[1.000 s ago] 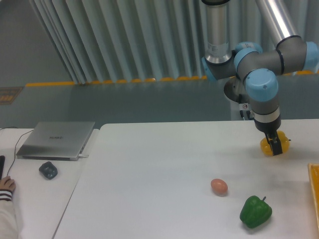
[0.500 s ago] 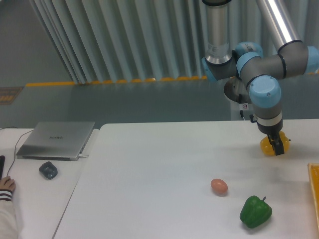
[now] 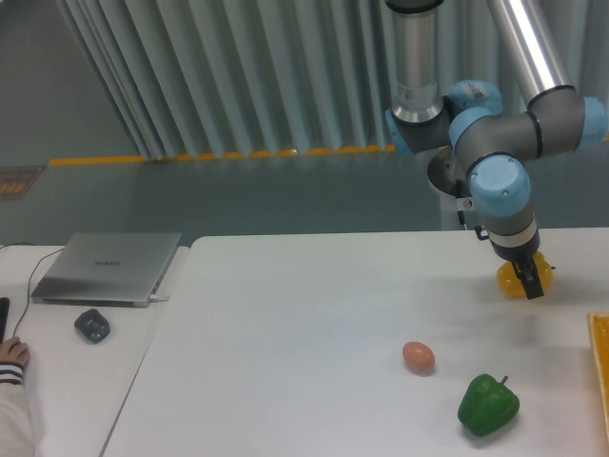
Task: Place the yellow pepper in a basket
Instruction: 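Lift the yellow pepper up off the table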
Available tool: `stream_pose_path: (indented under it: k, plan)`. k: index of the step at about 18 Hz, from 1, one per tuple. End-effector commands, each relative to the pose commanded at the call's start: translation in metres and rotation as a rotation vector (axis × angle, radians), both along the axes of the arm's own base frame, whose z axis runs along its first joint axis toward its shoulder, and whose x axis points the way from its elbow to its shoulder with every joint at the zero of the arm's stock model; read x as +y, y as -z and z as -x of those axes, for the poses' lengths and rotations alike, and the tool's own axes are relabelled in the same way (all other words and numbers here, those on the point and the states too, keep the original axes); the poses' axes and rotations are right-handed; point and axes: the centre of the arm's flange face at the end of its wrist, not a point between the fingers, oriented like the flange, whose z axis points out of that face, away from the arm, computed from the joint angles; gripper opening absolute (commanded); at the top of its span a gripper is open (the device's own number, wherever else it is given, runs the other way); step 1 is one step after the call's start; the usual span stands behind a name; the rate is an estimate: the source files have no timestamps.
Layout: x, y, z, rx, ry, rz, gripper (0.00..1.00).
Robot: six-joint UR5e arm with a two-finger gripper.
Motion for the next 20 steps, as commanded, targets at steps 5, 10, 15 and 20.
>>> stream_pose_path:
  k: [5,10,15,20]
  plan:
    - [0.0023,-0.0003,0.0024,0.004,-0.001,-0.003,1.0]
    - [0.0021,0.0003,0.0022,0.005,-0.004,-0.003,1.0]
    - [0.0022,0.001,0.0025,0.004,-0.001,-0.001,0.9]
    - [-0.0003,0.0,0.0033,0.021,0.002,0.016,0.71]
